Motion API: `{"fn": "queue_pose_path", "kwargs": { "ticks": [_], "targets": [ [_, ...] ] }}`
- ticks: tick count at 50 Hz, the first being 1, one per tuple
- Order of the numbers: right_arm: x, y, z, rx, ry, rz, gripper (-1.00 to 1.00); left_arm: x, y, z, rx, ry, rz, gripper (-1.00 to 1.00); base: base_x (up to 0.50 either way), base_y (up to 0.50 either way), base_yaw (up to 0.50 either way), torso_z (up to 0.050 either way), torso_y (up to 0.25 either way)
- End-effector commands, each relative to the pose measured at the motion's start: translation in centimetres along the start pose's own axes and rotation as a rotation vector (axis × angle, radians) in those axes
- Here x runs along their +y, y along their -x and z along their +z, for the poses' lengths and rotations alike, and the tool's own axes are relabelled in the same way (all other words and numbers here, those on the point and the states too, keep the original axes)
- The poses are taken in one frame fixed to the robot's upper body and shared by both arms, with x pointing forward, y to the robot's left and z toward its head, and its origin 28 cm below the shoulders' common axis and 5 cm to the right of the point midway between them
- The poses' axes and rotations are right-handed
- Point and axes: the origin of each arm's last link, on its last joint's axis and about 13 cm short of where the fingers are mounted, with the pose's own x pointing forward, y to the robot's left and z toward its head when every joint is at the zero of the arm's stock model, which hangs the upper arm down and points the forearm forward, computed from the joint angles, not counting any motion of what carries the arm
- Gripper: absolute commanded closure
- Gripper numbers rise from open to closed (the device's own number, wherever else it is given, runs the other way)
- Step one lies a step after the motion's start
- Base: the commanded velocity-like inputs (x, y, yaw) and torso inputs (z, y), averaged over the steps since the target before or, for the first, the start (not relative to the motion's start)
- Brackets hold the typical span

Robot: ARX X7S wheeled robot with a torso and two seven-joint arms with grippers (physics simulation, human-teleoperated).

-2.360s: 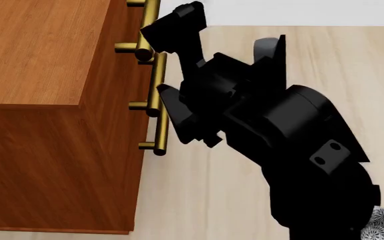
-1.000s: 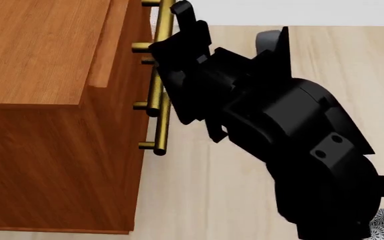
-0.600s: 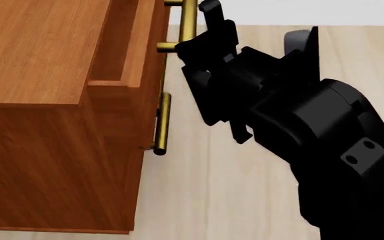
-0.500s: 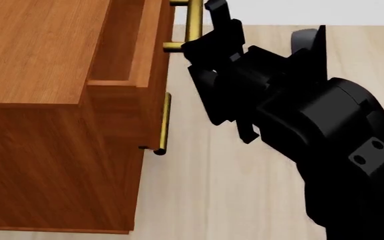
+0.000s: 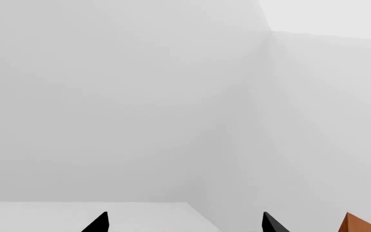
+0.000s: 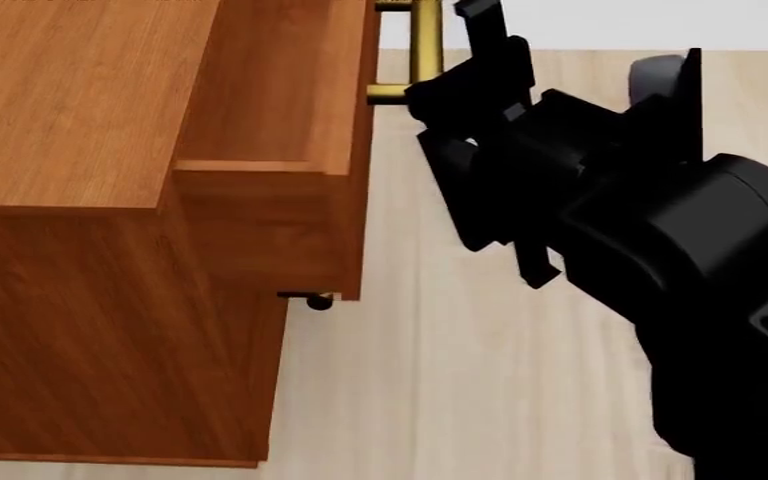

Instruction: Close the bottom drawer of the cabinet and open the top drawer.

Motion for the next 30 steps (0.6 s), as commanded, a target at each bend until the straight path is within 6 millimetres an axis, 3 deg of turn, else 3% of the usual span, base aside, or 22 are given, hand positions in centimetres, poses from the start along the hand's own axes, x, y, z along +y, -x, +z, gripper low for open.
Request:
{"fn": "queue_pose_path", "kwargs": {
  "ticks": [1, 5, 26, 27, 30],
  "targets": [
    [0.95, 1.46, 2.20, -0.131, -0.025, 0.101, 1.00, 0.47, 0.40, -0.61, 0.001, -0.002, -0.001, -1.00, 0.00, 0.00, 0.00, 0.000, 0.000],
    [0.82, 1.75, 2.38, -0.142, -0.031, 0.103, 1.00, -0.10, -0.07, 0.10, 0.000, -0.002, -0.001, -1.00, 0.00, 0.00, 0.00, 0.003, 0.003],
    [0.35, 2.28, 2.71, -0.168, -0.046, 0.122, 1.00, 0.18, 0.16, -0.22, 0.000, -0.004, 0.000, -1.00, 0.00, 0.00, 0.00, 0.001, 0.001],
    [0.36, 2.22, 2.65, -0.165, -0.040, 0.127, -1.00, -0.03, -0.01, 0.05, -0.001, -0.004, 0.000, -1.00, 0.01, 0.00, 0.00, 0.000, 0.000],
    [0.28, 2.07, 2.60, -0.153, -0.044, 0.123, -1.00, -0.08, -0.05, 0.11, 0.000, -0.004, 0.001, -1.00, 0.00, 0.00, 0.00, 0.000, 0.000]
  ]
}}
